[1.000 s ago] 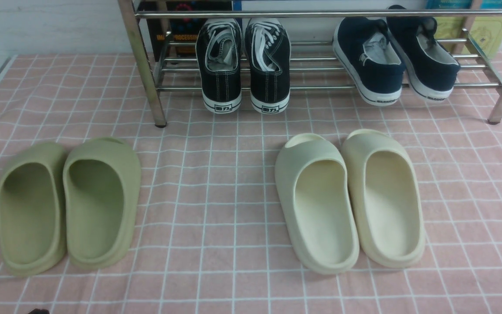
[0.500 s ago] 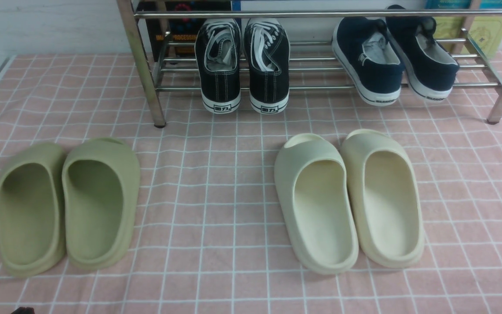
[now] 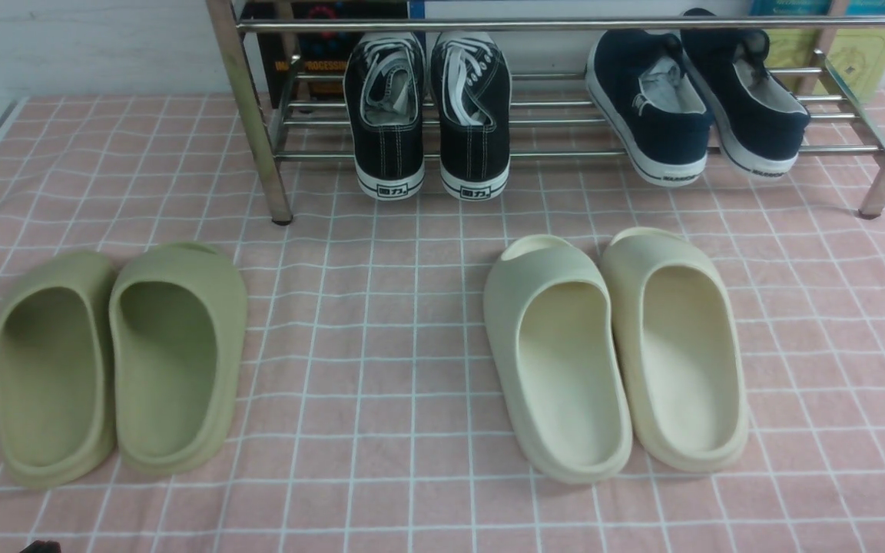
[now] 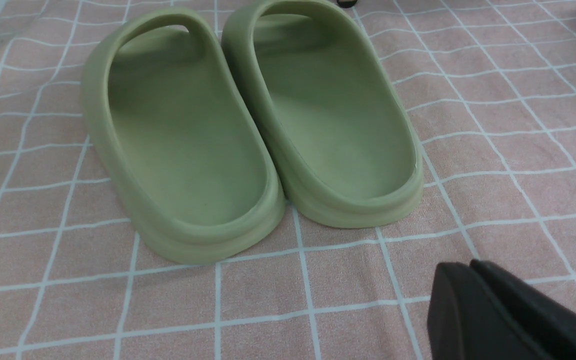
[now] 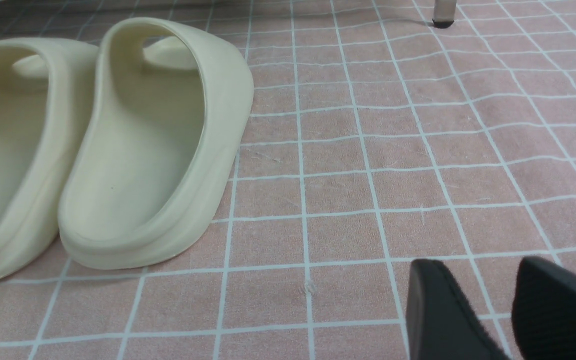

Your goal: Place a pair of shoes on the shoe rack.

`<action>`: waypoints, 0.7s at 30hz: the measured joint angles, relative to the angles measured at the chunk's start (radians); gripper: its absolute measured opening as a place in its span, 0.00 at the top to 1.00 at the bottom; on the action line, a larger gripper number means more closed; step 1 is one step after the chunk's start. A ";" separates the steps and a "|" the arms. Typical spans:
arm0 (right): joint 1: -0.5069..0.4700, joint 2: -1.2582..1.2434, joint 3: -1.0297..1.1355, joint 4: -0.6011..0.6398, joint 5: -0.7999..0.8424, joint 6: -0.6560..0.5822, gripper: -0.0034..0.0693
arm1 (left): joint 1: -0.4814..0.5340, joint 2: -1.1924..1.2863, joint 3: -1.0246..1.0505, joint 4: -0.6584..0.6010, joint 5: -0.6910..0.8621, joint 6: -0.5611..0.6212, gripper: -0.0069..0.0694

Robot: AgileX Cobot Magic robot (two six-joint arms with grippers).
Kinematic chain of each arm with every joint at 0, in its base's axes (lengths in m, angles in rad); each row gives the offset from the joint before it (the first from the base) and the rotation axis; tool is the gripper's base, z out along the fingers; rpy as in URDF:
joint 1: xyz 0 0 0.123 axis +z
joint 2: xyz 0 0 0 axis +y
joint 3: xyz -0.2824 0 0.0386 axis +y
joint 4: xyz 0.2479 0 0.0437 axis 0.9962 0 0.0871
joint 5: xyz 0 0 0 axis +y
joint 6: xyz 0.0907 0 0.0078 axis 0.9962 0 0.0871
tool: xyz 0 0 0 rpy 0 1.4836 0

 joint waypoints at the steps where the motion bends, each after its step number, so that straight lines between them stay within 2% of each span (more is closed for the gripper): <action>1: 0.000 0.000 0.000 0.000 0.000 0.000 0.63 | 0.000 0.000 0.000 0.000 0.000 0.000 0.86; 21: 0.000 0.000 0.000 0.000 0.000 0.000 0.63 | 0.000 0.000 0.000 0.000 0.000 0.001 0.84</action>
